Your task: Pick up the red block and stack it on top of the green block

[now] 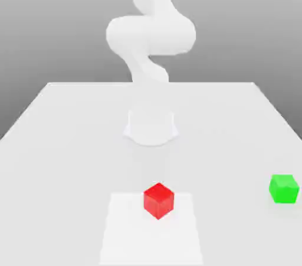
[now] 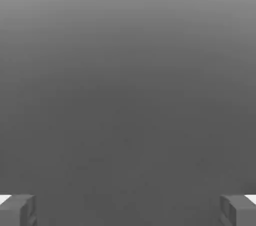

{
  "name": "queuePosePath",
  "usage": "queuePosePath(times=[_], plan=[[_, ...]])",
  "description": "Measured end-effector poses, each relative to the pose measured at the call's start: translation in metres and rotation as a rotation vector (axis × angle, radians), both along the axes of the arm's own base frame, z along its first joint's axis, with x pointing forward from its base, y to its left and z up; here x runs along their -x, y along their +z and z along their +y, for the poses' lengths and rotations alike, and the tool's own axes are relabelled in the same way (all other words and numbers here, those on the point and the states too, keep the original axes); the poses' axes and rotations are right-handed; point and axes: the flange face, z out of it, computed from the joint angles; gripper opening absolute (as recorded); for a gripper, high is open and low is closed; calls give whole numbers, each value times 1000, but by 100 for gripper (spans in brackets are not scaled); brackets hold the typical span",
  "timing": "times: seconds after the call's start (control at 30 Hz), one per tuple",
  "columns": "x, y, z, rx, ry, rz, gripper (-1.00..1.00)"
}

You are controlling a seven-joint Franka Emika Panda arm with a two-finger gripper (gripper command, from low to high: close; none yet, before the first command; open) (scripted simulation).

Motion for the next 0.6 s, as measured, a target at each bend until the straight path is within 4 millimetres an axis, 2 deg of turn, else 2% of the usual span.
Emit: queuePosePath(times=[0.13,0.2,0.3,0.43,0.57,0.6], plan=[[-39,-99,8,-64,-130,145,0],[-49,-149,9,-96,-197,216,0],[-54,-224,9,-142,-304,321,0],[-38,-325,7,-206,-464,469,0],[5,-427,9,-272,-654,633,0],[12,-444,9,-281,-682,655,0]])
